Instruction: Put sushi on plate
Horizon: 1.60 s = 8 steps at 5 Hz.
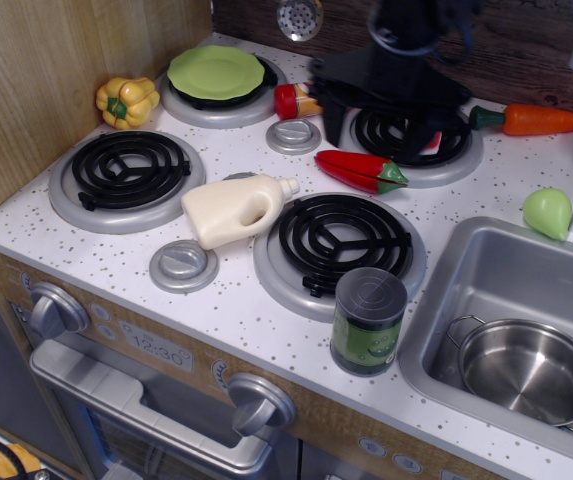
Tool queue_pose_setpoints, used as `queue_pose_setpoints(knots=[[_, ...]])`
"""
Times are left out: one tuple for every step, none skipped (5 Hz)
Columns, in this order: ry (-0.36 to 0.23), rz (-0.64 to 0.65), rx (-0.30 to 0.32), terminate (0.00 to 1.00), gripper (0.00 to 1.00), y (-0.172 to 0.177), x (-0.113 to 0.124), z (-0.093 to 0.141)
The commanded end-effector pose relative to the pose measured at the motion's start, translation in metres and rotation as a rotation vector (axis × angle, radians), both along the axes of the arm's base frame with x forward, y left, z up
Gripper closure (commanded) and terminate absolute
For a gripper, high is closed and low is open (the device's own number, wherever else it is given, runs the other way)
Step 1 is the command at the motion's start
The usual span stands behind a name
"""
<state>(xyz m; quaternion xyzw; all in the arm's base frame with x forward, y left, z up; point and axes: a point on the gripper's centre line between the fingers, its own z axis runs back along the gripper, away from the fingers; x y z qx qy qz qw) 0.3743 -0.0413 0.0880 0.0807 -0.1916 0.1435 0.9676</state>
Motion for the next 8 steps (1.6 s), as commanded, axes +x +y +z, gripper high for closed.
queue_pose_setpoints(knots=[[-0.063,-0.041,0.001,0.0,0.0,-0.006,0.039,0.008],[-0.061,-0.055,-0.03,0.0,0.0,-0.006,0.055,0.007],[-0.069,-0.066,-0.028,0.0,0.0,-0.001,0.067,-0.001],[-0.079,-0.06,-0.013,0.0,0.0,0.007,0.075,-0.009],[-0.111,-0.073,-0.048,0.0,0.0,0.008,0.083,-0.02],[-0.142,-0.096,-0.058,0.0,0.0,0.002,0.093,-0.026],[-0.151,-0.105,-0.046,0.0,0.0,0.0,0.101,-0.026],[-0.152,-0.096,-0.049,0.0,0.0,0.01,0.108,-0.035]])
